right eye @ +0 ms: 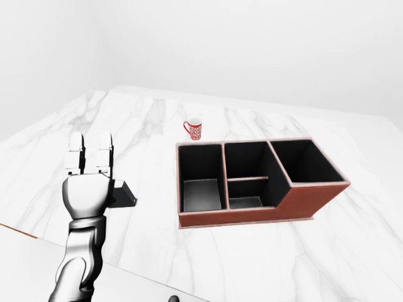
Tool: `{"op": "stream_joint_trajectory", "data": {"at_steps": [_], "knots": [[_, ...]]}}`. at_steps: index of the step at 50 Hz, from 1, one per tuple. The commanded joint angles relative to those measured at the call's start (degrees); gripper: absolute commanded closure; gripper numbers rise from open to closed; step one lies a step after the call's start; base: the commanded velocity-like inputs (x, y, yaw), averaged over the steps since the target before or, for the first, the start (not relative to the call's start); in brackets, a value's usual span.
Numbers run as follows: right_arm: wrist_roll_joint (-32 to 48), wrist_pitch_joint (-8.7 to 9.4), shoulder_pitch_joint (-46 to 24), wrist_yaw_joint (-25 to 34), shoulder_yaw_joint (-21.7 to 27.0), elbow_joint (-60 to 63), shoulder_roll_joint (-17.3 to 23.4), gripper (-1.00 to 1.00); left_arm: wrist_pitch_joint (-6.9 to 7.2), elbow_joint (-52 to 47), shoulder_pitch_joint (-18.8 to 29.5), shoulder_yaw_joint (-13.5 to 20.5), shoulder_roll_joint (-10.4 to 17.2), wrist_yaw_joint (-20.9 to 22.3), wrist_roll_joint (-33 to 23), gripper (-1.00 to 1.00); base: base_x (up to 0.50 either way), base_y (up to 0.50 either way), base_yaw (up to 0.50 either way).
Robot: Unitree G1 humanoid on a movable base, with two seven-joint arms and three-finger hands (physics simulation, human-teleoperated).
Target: Pick up the book and place it in the left compartment of the caddy.
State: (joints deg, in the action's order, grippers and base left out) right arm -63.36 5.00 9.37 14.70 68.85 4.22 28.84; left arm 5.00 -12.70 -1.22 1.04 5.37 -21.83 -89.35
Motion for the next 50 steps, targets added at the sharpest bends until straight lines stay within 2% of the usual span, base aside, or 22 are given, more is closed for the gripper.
{"op": "stream_joint_trajectory", "data": {"at_steps": [1, 9, 15, 25, 27, 30, 43, 50], "knots": [[-0.2, 0.00, 0.3, 0.8, 0.1, 0.5, -0.3, -1.00, 0.00, 2.8, 2.3, -0.2, 0.8, 4.0, -0.7, -1.00, 0.00, 0.00, 0.00], [0.2, 0.00, 0.2, 1.4, -0.1, 0.5, -0.4, -1.00, 0.00, 8.8, 4.5, 0.0, 1.7, 4.9, 0.7, -1.00, 0.00, 0.00, 0.00], [0.1, 0.00, 0.5, 1.9, 0.4, 1.1, -0.6, -1.00, 0.00, 10.4, 5.6, 0.2, 2.2, 8.6, 0.9, -1.00, 0.00, 0.00, 0.00], [0.7, 0.00, 0.3, 2.4, 0.1, 0.9, -0.7, -1.00, 0.00, 15.9, 7.2, 0.1, 3.3, 10.8, 2.6, -1.00, 0.00, 0.00, 0.00], [0.7, 0.00, 0.5, 2.4, 0.3, 1.3, -0.8, -1.00, 0.00, 18.3, 7.8, 0.0, 3.7, 12.3, 2.8, -1.00, 0.00, 0.00, 0.00], [0.5, 0.00, 0.6, 2.3, 0.5, 1.5, -0.8, -1.00, 0.00, 19.0, 8.1, 0.0, 3.8, 11.7, 3.2, -1.00, 0.00, 0.00, 0.00], [1.5, 0.00, 0.5, 3.4, 0.1, 0.9, -1.0, -1.00, 0.00, 22.0, 10.2, 1.2, 5.1, 15.2, 5.7, -1.00, 0.00, 0.00, 0.00], [1.9, 0.00, 0.4, 3.7, 0.0, 0.7, -1.0, -1.00, 0.00, 27.1, 12.8, 1.6, 6.0, 14.1, 7.6, -1.00, 0.00, 0.00, 0.00]]}}
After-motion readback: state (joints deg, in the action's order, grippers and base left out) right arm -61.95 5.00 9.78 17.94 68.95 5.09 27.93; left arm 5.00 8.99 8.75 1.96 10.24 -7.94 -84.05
